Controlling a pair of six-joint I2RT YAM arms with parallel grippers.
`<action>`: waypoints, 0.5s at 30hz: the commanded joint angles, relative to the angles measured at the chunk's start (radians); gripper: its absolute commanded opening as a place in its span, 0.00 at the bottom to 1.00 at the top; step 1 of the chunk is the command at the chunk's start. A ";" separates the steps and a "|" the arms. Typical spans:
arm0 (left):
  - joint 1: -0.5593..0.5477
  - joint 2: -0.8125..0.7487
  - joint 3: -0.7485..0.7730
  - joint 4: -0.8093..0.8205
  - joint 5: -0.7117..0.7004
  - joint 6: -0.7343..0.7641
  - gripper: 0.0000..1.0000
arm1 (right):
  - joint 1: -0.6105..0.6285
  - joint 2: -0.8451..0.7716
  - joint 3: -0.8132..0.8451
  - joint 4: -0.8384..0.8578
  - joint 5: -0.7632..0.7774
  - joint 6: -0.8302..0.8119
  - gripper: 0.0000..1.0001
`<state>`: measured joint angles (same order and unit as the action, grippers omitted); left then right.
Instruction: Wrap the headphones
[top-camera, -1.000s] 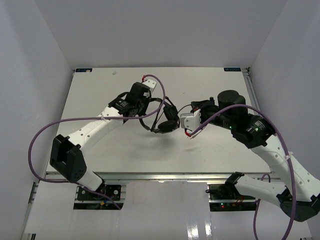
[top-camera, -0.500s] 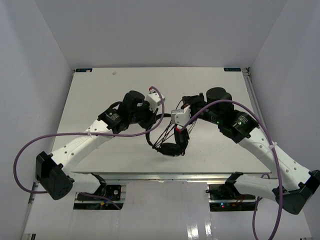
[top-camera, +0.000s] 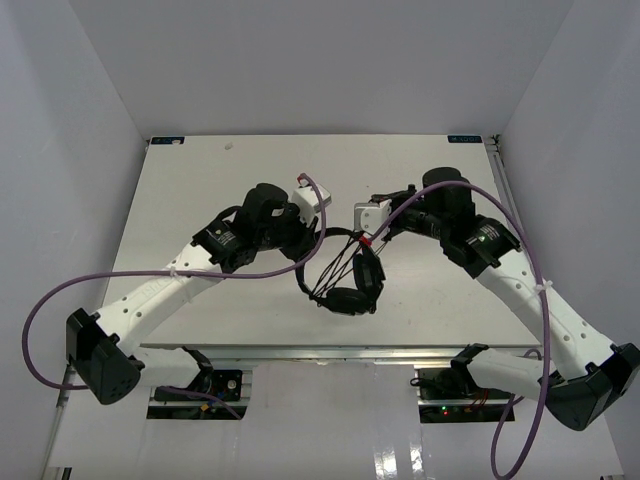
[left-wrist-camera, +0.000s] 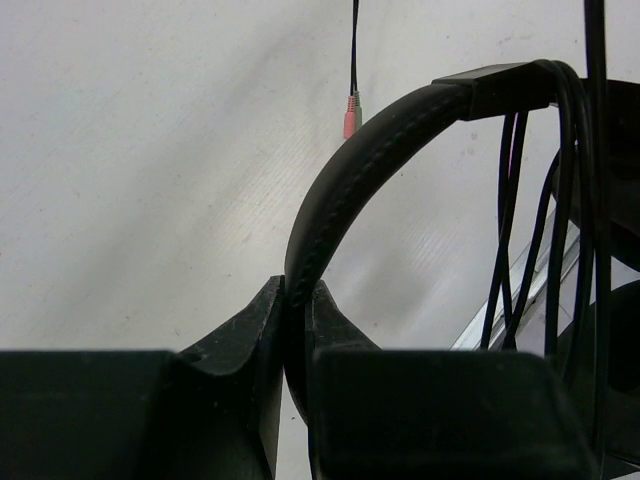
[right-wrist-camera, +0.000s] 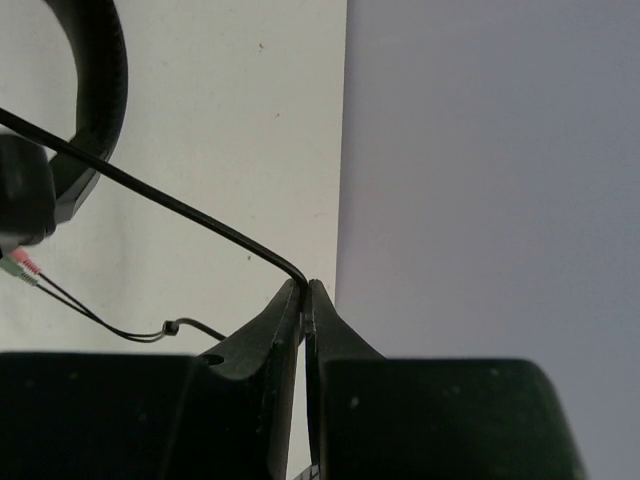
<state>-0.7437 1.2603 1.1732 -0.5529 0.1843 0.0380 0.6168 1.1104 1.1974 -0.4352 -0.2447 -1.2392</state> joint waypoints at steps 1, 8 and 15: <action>-0.006 -0.090 0.026 0.020 0.032 -0.068 0.00 | -0.063 -0.053 -0.023 0.033 -0.132 0.151 0.08; -0.006 -0.106 0.118 0.024 0.057 -0.134 0.00 | -0.138 -0.059 -0.077 0.015 -0.376 0.333 0.08; -0.014 -0.084 0.215 0.022 0.074 -0.215 0.00 | -0.187 -0.045 -0.115 0.102 -0.658 0.552 0.08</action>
<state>-0.7462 1.1978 1.2982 -0.5760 0.2111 -0.0894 0.4564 1.0661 1.0966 -0.4146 -0.6890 -0.8619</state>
